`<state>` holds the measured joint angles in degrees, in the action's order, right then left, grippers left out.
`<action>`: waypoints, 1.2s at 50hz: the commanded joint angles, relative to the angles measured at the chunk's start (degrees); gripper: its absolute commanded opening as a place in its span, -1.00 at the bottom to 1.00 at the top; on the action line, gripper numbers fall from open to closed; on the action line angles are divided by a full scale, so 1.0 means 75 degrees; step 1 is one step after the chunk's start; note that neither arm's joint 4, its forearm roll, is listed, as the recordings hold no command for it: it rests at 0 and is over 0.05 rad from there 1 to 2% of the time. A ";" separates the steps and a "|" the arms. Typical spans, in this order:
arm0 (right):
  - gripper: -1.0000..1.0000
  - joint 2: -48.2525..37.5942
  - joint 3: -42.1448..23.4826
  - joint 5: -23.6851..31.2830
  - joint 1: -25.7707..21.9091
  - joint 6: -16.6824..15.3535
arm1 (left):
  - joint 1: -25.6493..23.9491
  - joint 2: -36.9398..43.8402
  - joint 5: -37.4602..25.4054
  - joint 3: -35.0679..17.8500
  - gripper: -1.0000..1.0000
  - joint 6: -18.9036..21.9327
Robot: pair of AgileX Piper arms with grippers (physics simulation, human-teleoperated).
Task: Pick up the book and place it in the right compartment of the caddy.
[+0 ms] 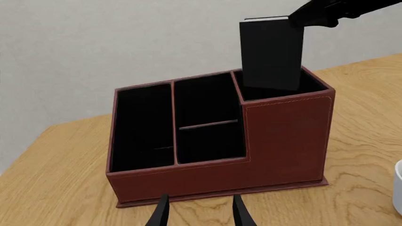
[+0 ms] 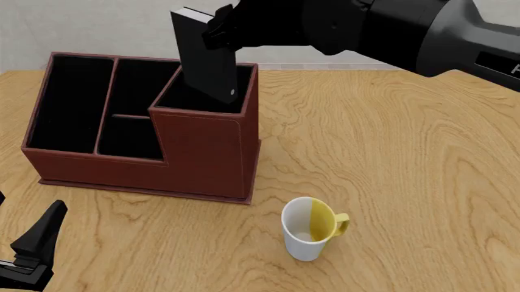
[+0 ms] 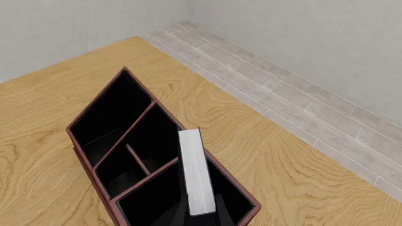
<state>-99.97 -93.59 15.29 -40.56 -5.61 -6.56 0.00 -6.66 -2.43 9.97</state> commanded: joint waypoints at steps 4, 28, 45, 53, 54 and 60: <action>-1.00 -0.0002 0.0140 -0.0291 0.0035 0.0276 | 0.0010 0.0000 0.0014 0.0017 1.00 0.0020; -1.00 -0.0070 0.0492 -0.0612 0.0020 0.0426 | 0.0019 0.0000 -0.0113 -0.0122 1.00 0.0020; -1.00 -0.0193 0.0820 -0.0927 0.0018 0.0562 | 0.0032 0.0000 -0.0165 -0.0172 1.00 -0.0007; -1.00 -0.0247 0.0946 -0.1046 0.0006 0.0596 | 0.0029 0.0000 -0.0064 -0.0070 1.00 -0.0010; -1.00 -0.0250 0.0982 -0.1085 0.0006 0.0614 | 0.0028 0.0000 -0.0069 -0.0074 1.00 -0.0009; -1.00 -0.0293 0.1099 -0.1207 0.0000 0.0639 | 0.0020 0.0000 -0.0185 -0.0182 1.00 -0.0016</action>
<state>-102.19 -85.87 7.74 -40.50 -2.51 -6.36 0.00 -7.73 -3.53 9.91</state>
